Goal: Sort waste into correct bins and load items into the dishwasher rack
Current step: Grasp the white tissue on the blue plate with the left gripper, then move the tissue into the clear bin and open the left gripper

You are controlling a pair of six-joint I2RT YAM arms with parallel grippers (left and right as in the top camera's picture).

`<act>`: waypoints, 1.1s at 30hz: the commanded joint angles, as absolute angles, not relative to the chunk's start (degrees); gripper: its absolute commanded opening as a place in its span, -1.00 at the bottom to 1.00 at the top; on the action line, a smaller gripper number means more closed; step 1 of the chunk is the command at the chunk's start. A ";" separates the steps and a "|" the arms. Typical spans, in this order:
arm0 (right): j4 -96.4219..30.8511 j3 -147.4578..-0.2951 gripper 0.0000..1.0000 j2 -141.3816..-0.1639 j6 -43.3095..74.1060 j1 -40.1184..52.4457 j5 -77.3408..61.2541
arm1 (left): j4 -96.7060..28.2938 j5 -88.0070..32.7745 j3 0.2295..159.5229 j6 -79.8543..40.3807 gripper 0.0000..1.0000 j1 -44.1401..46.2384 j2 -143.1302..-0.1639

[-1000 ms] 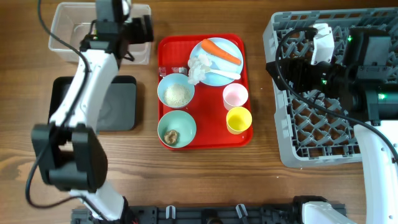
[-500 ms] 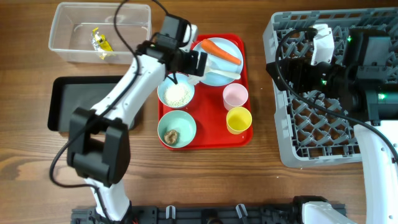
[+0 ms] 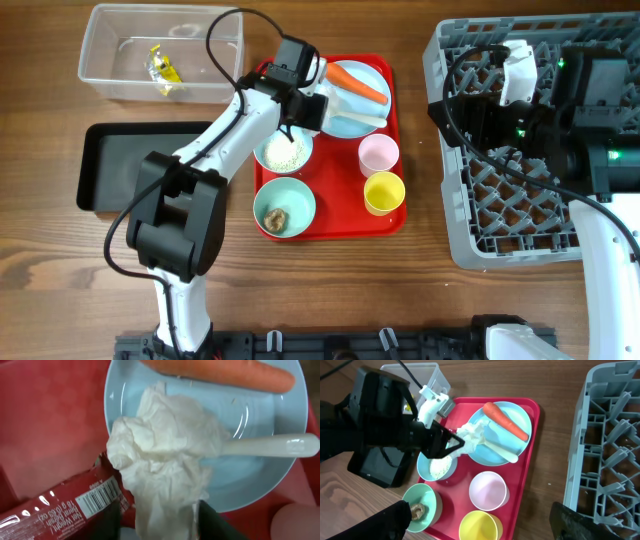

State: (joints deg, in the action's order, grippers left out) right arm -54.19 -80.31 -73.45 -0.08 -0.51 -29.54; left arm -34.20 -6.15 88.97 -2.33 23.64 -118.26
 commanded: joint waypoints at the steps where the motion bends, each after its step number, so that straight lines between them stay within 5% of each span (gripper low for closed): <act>1: -54.17 -80.55 0.82 -73.73 -0.01 -0.16 -28.93 | -32.86 -7.53 88.92 -2.39 -0.52 23.90 -118.65; 5: -54.19 -80.55 0.82 -73.73 -0.01 -0.19 -28.93 | -32.12 -9.50 88.92 -2.39 -0.92 24.10 -118.65; 16: -54.28 -80.55 0.82 -73.73 0.01 -0.16 -28.95 | -34.11 -9.10 94.85 -5.89 -0.92 21.80 -112.66; 33: -54.26 -80.55 0.82 -73.73 0.03 -0.16 -28.95 | -24.51 0.89 98.37 -7.75 -0.92 -1.76 -112.79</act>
